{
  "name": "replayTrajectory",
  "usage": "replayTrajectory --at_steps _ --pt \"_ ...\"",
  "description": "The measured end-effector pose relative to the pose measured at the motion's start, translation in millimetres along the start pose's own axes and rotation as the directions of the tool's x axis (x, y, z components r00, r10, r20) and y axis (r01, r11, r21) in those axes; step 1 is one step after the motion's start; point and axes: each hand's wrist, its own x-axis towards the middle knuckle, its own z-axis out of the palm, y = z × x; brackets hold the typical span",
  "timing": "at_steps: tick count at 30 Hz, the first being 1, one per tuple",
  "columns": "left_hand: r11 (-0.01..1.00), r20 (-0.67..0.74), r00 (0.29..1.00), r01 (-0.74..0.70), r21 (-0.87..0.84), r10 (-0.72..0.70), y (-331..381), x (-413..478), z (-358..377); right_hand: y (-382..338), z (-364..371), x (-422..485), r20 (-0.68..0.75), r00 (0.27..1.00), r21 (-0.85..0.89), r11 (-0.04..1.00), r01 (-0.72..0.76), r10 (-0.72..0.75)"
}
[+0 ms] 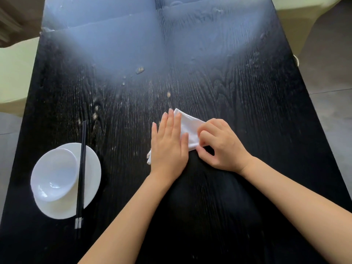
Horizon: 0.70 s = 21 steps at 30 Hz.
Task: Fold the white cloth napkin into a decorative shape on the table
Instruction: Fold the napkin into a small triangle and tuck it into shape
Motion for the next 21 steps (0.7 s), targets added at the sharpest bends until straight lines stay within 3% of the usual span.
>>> replayTrajectory --at_steps 3,5,8,12,17,19,21 --pt "0.984 0.023 0.997 0.066 0.163 -0.07 -6 2 25 -15 11 17 -0.099 0.972 -0.067 0.973 -0.222 0.215" --pt "0.981 -0.009 0.999 0.038 0.191 -0.037 -10 0 27 -26 30 26 0.014 0.946 -0.202 0.928 -0.314 0.323" --pt "0.979 -0.002 1.0 0.017 0.201 -0.017 -18 -3 22 -21 34 10 0.181 0.9 -0.328 0.887 -0.325 0.397" --pt "0.976 0.007 0.993 0.11 0.19 -0.114 -33 -10 12 -9 13 -18 0.187 0.839 -0.392 0.822 -0.414 0.512" --pt "0.946 0.011 0.967 0.247 0.211 -0.255 -38 -12 -3 -12 16 -20 0.227 0.802 -0.378 0.809 -0.449 0.552" --pt "0.973 -0.013 0.995 0.101 0.209 -0.1 -8 3 -2 -12 17 -22 0.211 0.8 -0.387 0.8 -0.459 0.562" --pt "0.955 0.062 0.993 -0.116 0.271 0.103 17 19 11 -12 16 -22 0.204 0.804 -0.388 0.8 -0.458 0.559"
